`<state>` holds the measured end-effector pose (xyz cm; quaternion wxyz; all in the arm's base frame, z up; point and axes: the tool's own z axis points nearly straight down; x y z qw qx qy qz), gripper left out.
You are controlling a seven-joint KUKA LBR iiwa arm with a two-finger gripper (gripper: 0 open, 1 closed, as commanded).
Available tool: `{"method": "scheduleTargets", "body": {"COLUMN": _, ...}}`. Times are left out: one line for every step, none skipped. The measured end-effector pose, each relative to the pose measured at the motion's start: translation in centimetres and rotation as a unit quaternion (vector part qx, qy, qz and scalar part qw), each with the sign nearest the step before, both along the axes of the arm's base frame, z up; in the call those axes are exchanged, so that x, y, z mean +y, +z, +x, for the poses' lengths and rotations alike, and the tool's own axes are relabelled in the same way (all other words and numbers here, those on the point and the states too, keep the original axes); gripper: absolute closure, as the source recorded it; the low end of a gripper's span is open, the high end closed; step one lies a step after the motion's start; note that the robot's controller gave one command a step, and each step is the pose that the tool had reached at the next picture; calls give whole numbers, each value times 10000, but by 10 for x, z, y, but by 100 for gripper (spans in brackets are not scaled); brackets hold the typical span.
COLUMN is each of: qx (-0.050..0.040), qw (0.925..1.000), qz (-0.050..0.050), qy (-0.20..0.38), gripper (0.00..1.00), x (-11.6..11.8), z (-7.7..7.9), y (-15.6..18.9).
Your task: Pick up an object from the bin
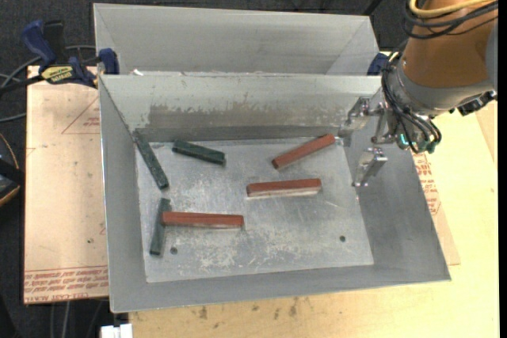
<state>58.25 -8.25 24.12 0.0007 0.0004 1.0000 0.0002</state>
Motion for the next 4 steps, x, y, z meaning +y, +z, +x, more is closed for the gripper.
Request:
{"method": "scheduleTargets", "body": {"qx": -50, "qw": 9999, "qz": -9, "qy": 108, "gripper": 0, "x": 9, "z": 13, "y": -41}}
{"method": "scheduleTargets", "body": {"qx": -25, "qw": 9981, "qz": -3, "qy": 613, "gripper": 0, "x": 21, "z": 23, "y": -103}}
{"method": "scheduleTargets", "body": {"qx": -15, "qw": 9997, "qz": -3, "qy": -236, "gripper": 100, "x": 50, "z": 24, "y": -161}}
{"method": "scheduleTargets", "body": {"qx": -16, "qw": 9997, "qz": -3, "qy": -236, "gripper": 100, "x": 50, "z": 24, "y": -161}}
